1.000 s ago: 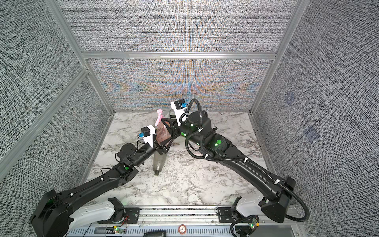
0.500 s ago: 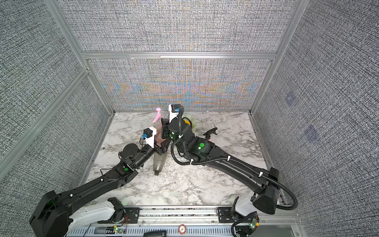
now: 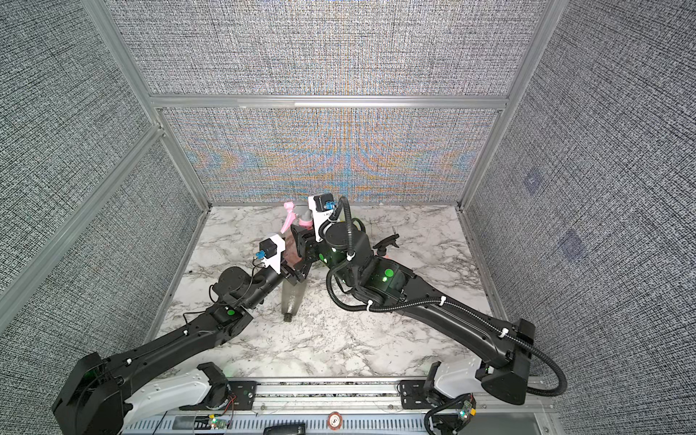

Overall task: Attach spray nozzles to spray bottles
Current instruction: Screw the spray nozzle on the spray bottle.

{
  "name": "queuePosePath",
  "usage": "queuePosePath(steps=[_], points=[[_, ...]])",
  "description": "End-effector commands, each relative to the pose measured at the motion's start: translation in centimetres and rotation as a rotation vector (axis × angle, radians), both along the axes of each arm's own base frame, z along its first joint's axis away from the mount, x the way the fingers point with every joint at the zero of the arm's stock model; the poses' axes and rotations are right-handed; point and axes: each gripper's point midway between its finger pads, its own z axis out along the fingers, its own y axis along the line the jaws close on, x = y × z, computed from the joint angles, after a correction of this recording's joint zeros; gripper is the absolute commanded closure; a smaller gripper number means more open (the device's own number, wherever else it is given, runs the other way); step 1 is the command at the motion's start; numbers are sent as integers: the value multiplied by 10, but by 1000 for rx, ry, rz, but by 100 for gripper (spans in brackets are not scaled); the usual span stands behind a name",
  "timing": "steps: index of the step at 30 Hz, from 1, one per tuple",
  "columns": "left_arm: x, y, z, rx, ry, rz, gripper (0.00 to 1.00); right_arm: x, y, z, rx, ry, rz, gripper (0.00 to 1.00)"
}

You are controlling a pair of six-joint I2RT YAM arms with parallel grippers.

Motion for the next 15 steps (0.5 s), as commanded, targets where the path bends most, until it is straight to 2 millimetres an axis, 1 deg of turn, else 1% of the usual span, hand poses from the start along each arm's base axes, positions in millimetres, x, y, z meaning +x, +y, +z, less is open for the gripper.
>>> queuePosePath(steps=[1, 4, 7, 11, 13, 15], points=[[-12, 4, 32, -105, -87, -47, 31, -25, 10, -28, -100, 68, 139, 42], [-12, 6, 34, -128, -80, -60, 31, -32, 3, -30, -120, 79, 158, 36], [-13, 7, 36, -143, -78, -72, 31, -39, -8, -34, -160, 86, 163, 32], [-13, 9, 37, -160, -68, -84, 31, -50, -17, -36, -199, 87, 200, 29], [-14, 7, 37, -161, -64, -99, 31, -57, -20, -36, -230, 78, 240, 28], [-16, 6, 37, -162, -61, -111, 31, -58, -27, -33, -237, 58, 268, 28]])
